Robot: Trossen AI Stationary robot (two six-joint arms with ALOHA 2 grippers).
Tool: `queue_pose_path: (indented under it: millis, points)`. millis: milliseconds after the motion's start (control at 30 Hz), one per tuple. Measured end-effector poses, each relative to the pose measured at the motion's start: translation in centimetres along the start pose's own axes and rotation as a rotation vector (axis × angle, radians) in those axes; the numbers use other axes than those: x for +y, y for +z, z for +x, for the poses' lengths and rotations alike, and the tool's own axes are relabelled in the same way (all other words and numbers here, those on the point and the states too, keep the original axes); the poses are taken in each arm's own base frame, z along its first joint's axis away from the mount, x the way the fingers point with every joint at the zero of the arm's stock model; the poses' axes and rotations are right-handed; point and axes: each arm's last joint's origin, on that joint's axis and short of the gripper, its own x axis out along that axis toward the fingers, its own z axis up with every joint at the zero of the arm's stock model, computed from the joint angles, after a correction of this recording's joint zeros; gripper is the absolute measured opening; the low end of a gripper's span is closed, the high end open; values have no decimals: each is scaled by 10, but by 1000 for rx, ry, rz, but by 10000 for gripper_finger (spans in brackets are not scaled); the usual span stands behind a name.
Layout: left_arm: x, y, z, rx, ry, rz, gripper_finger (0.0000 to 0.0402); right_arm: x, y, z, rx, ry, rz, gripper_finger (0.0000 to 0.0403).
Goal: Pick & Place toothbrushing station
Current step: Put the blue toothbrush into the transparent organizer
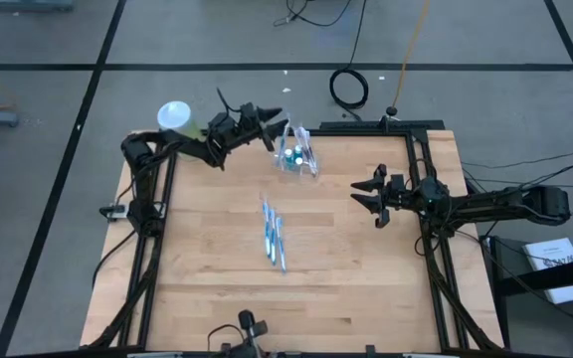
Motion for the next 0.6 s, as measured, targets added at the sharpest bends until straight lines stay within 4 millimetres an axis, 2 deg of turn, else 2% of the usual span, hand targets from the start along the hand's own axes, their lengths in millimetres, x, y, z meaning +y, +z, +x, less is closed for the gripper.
queue_pose_path:
  millis: [167, 267, 433, 600]
  points:
    - [-11, 23, 0, 57, -11, -19, 257, 0, 0, 0, 0, 0, 0, 141]
    - [-27, 38, -2, 167, -44, -20, 257, 0, 0, 0, 0, -3, 0, 141]
    - [-71, 49, -20, 492, -84, -24, 257, -1, 0, 0, -5, -33, 4, 141]
    - [-119, 41, -49, 839, 84, -58, 257, -2, 0, 0, -9, -52, 6, 141]
